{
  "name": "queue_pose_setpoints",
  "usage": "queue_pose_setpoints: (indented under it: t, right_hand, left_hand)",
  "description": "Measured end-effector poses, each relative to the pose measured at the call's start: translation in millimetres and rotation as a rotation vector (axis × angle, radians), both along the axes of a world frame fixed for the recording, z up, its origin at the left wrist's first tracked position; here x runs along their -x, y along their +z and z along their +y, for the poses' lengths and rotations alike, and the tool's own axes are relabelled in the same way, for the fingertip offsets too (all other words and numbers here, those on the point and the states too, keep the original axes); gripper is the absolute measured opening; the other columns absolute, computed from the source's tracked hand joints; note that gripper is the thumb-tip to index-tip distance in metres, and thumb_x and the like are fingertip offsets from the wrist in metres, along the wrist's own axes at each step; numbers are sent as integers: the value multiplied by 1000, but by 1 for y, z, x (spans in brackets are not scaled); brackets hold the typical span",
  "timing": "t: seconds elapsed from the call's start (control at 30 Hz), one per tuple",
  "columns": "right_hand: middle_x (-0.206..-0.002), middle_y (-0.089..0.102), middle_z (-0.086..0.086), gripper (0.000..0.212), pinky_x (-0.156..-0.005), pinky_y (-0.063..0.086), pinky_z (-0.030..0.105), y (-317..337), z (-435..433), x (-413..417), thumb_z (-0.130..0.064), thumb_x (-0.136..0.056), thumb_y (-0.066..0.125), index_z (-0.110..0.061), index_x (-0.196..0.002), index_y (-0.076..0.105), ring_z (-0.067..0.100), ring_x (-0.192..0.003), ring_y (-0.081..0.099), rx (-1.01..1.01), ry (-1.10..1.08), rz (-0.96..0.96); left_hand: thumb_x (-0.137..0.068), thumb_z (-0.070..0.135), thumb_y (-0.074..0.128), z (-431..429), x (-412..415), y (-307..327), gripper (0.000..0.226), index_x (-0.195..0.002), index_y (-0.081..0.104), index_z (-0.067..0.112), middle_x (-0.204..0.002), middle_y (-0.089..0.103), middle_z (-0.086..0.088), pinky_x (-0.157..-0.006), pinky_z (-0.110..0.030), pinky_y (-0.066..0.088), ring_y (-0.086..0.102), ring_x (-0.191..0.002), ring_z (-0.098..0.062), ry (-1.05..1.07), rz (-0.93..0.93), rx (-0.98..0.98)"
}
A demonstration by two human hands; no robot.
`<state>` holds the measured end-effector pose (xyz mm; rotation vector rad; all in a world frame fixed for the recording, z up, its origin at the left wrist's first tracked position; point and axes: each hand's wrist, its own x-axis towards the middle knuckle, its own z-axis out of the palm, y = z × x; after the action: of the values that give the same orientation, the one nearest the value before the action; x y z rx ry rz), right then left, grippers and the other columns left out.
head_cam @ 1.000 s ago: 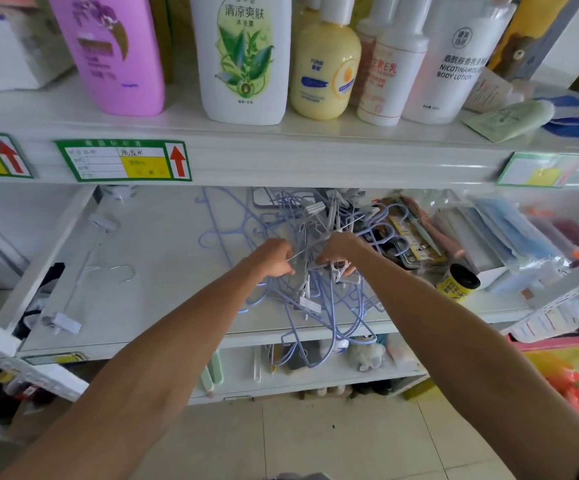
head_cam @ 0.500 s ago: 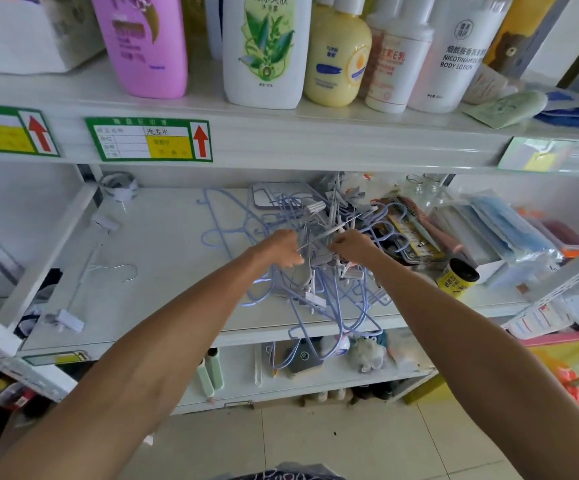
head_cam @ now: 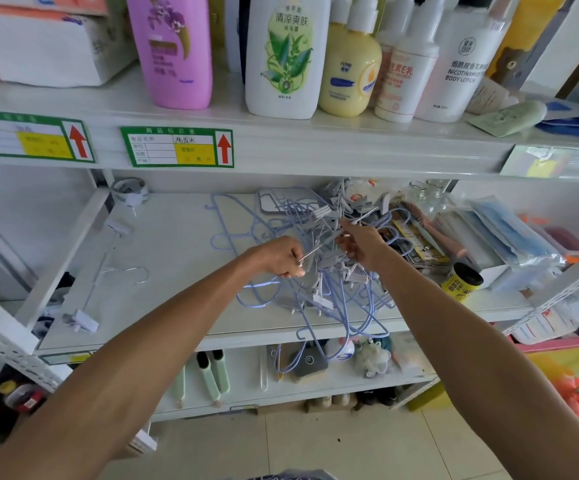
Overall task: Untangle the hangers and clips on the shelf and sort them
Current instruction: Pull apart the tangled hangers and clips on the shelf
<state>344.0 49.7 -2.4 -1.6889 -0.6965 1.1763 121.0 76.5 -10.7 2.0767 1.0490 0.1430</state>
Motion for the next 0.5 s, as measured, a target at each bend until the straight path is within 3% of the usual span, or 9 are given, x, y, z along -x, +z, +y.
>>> queue_pose_setpoints:
  t: [0.07, 0.17, 0.33, 0.43, 0.5]
  right_hand:
    - [-72, 64, 14, 21, -38, 32, 23, -1, 2, -2, -22, -91, 69, -5, -78, 67, 17, -49, 47, 15, -9, -75]
    - [-66, 63, 15, 24, -45, 37, 26, -3, 7, -3, -13, -95, 62, -2, -74, 66, 21, -51, 49, 2, -55, -88]
    - [-62, 60, 16, 22, -44, 43, 27, -7, 6, -9, -10, -101, 50, 1, -85, 60, 21, -47, 52, 7, -35, -56]
    - [-58, 59, 14, 21, -43, 44, 26, -8, 1, -14, -7, -102, 47, 1, -85, 57, 18, -44, 54, -17, -26, 0]
    - [-53, 58, 12, 22, -45, 45, 27, -9, -1, -16, -6, -102, 47, 1, -83, 57, 18, -43, 54, -26, -3, -14]
  left_hand:
    - [-81, 18, 79, 0, 3, 2, 23, -96, 66, 6, -70, 67, -2, -56, -22, 48, 63, -58, -11, -15, 13, -22]
    - [-85, 43, 72, 4, -1, 13, 29, -87, 74, 14, -69, 70, 6, -48, -15, 43, 64, -54, -6, 16, 27, -33]
    - [-85, 15, 63, 22, -23, 6, 14, -74, 70, 15, -80, 73, -7, -61, -21, 42, 67, -76, -19, 268, -15, -272]
    - [-83, 15, 70, 24, -42, -10, 21, -65, 59, 9, -63, 59, -5, -53, -22, 43, 58, -61, -17, 231, 49, -151]
    - [-82, 18, 76, 26, -53, -18, 21, -73, 62, 4, -69, 63, -5, -65, -28, 52, 62, -65, -19, 211, 73, -55]
